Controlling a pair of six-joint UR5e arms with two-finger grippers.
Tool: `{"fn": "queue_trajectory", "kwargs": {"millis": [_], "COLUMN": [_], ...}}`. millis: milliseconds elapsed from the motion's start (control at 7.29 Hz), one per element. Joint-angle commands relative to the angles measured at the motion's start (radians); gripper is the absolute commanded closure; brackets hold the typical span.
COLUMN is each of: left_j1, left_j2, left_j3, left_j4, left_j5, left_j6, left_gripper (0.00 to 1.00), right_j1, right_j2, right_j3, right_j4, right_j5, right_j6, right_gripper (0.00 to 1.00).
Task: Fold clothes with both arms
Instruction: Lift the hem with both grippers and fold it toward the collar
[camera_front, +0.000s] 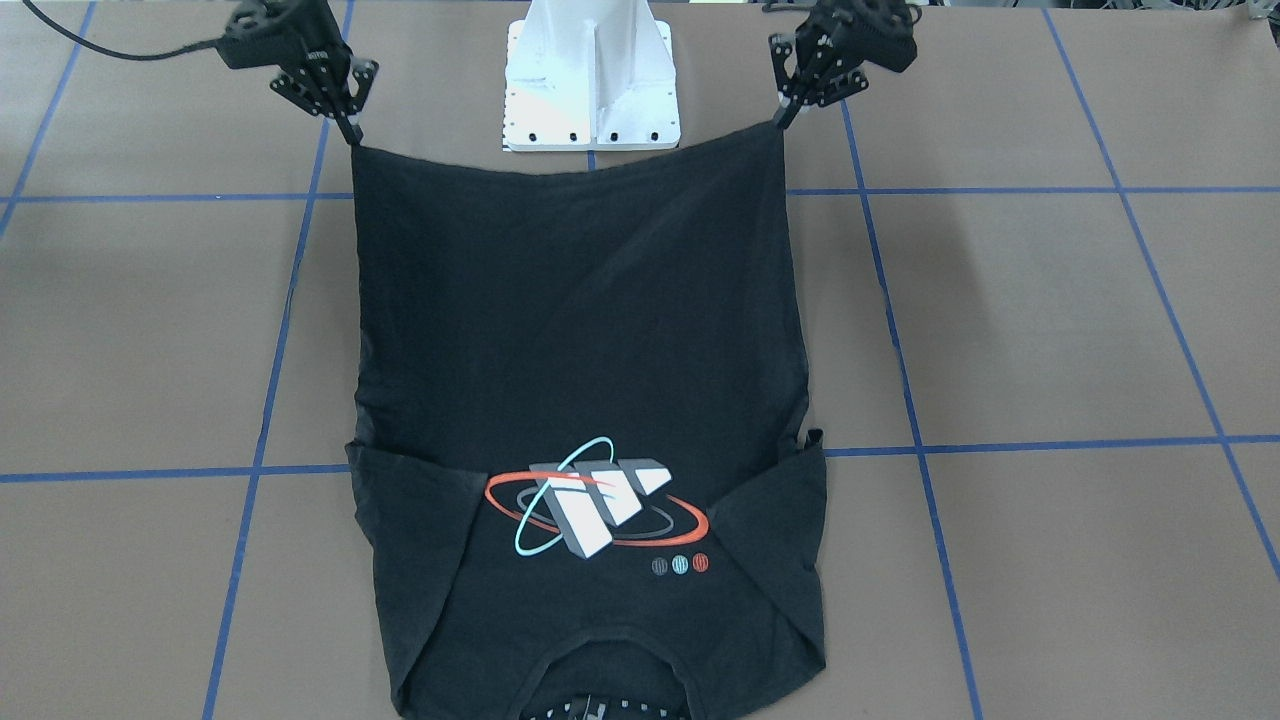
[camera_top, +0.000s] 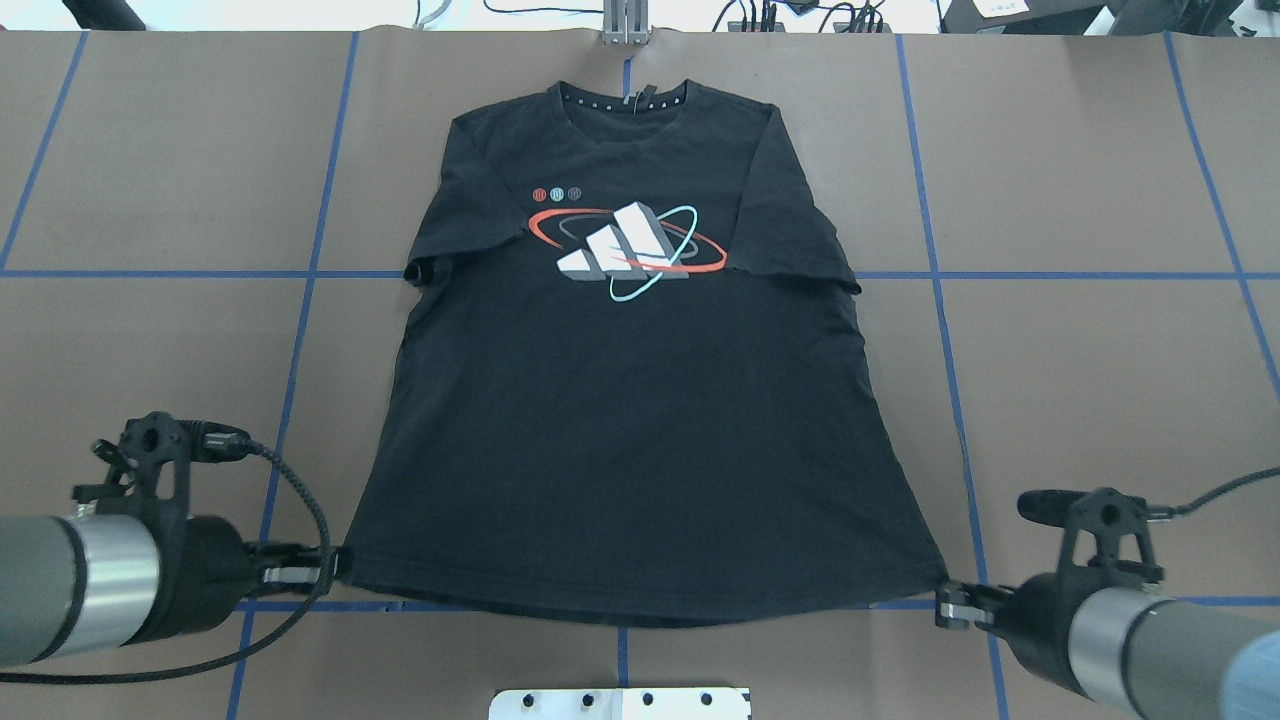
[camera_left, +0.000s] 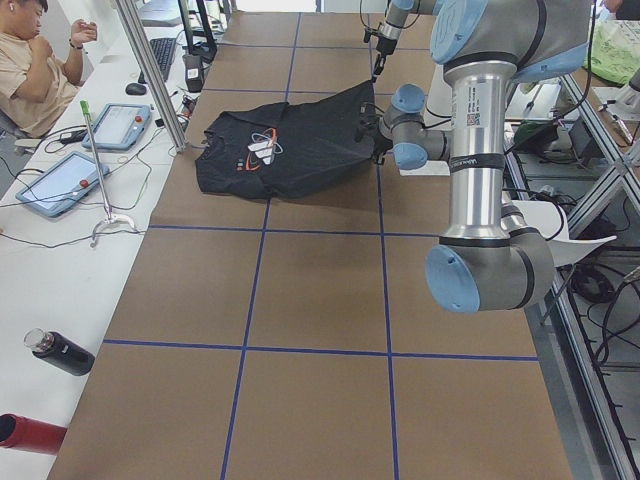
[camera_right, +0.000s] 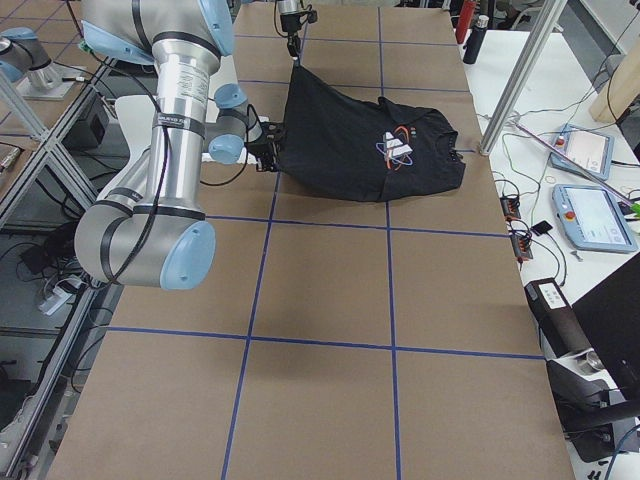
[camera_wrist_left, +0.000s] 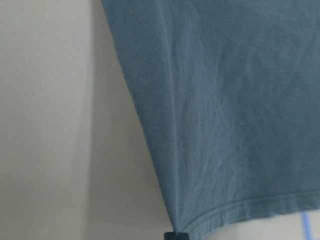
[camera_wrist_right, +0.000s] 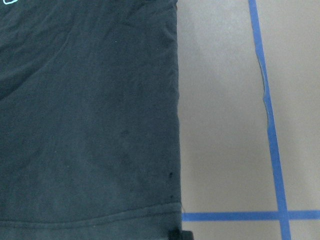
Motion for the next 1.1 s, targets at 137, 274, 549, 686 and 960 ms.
{"fn": "queue_trajectory", "kwargs": {"millis": [137, 274, 549, 686, 960], "left_j1": [0.038, 0.036, -0.016, -0.084, -0.212], "left_j2": [0.002, -0.013, -0.115, -0.192, -0.268], "left_j3": [-0.083, -0.048, 0.119, 0.205, 0.261], "left_j4": [0.09, 0.09, 0.09, 0.09, 0.09], "left_j5": [-0.053, -0.045, 0.014, 0.019, 0.054], "left_j6": [-0.002, -0.002, 0.003, 0.007, 0.029], "left_gripper": [1.0, 1.0, 1.0, 1.0, 1.0], "right_j1": [-0.035, 0.02, 0.18, 0.248, 0.389], "right_j2": [-0.027, -0.018, 0.093, 0.18, 0.32], "right_j3": [0.132, 0.12, 0.002, -0.087, -0.222], "right_j4": [0.0, -0.001, -0.001, -0.001, -0.003], "right_j5": [0.089, 0.086, 0.1, 0.1, 0.106], "right_j6": [-0.003, -0.008, -0.028, -0.029, -0.032], "right_gripper": [1.0, 1.0, 1.0, 1.0, 1.0]}}
